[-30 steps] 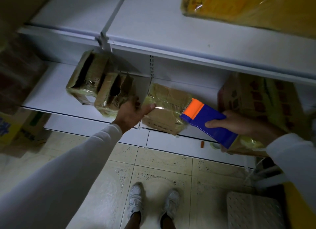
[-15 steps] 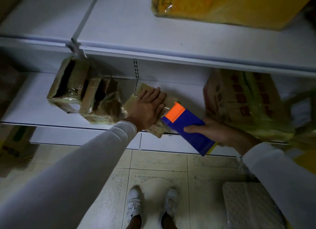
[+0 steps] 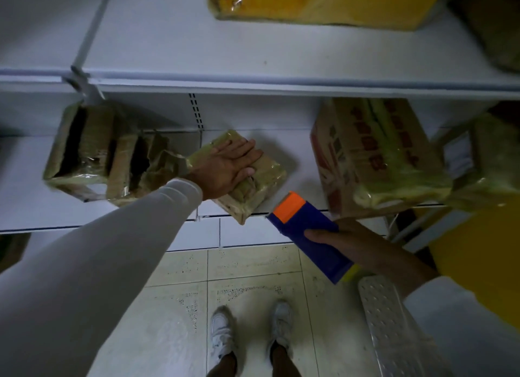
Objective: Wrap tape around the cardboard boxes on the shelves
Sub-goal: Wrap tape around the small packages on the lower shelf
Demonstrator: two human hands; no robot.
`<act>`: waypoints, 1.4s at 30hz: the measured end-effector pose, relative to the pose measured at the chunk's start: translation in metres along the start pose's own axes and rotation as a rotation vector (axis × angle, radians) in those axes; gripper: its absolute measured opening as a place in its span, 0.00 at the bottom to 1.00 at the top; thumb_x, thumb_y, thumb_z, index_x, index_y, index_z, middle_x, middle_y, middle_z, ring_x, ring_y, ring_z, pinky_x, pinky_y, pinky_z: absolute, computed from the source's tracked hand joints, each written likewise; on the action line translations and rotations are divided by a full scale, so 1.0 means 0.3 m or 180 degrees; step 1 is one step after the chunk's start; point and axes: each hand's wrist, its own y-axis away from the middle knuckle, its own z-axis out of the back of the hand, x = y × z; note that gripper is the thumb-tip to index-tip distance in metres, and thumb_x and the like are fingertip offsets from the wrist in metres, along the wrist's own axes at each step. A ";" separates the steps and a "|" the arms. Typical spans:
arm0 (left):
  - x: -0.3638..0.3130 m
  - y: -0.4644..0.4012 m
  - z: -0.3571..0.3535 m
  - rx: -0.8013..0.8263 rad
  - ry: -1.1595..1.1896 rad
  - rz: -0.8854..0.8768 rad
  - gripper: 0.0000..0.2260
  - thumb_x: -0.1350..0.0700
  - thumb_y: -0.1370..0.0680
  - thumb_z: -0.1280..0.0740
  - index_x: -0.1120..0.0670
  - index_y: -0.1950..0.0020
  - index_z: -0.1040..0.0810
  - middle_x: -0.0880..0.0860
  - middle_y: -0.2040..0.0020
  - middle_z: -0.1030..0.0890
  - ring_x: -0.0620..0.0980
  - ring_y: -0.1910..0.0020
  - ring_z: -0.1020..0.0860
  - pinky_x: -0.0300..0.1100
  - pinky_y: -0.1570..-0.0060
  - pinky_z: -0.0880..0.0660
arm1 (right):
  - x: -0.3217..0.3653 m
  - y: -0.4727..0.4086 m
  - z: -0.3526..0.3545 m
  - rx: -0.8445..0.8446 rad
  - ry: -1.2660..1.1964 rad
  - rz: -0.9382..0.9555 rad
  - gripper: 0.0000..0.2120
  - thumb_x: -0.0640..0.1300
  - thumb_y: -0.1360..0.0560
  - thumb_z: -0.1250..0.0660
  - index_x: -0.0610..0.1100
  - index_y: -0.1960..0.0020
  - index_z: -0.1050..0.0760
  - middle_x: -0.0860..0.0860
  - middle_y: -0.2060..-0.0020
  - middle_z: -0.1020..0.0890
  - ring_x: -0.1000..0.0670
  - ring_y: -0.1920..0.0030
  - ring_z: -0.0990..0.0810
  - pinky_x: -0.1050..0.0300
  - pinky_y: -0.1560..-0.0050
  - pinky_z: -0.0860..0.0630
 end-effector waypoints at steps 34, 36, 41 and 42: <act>-0.110 -0.037 -0.029 -0.0435 0.0426 -0.0042 0.27 0.52 0.22 0.34 0.55 0.25 0.37 0.54 0.24 0.39 0.53 0.24 0.42 0.45 0.28 0.47 | -0.139 -0.017 -0.163 -0.0381 0.0713 -0.0166 0.17 0.58 0.26 0.32 0.48 0.66 0.28 0.53 0.71 0.23 0.54 0.70 0.24 0.64 0.67 0.32; -0.090 -0.021 -0.019 -0.0315 0.0441 -0.0179 0.28 0.51 0.22 0.34 0.54 0.25 0.38 0.53 0.24 0.39 0.51 0.24 0.43 0.46 0.27 0.48 | -0.121 -0.009 -0.151 -0.0344 0.0673 -0.0040 0.16 0.58 0.25 0.31 0.48 0.66 0.28 0.53 0.71 0.22 0.55 0.70 0.24 0.63 0.66 0.31; -0.068 0.009 -0.005 -0.0245 0.0081 -0.0406 0.31 0.44 0.24 0.33 0.50 0.24 0.39 0.50 0.22 0.46 0.50 0.23 0.51 0.53 0.25 0.51 | -0.082 0.022 -0.104 -0.0171 0.0576 0.0335 0.16 0.55 0.26 0.29 0.48 0.66 0.26 0.54 0.76 0.22 0.59 0.74 0.25 0.64 0.68 0.32; -0.075 0.016 0.008 -0.0348 0.0165 -0.0409 0.31 0.43 0.24 0.33 0.50 0.24 0.38 0.50 0.22 0.46 0.50 0.23 0.51 0.52 0.25 0.51 | -0.070 0.032 -0.093 -0.0147 0.0544 0.0385 0.14 0.55 0.27 0.29 0.48 0.66 0.25 0.54 0.75 0.21 0.58 0.74 0.24 0.65 0.68 0.32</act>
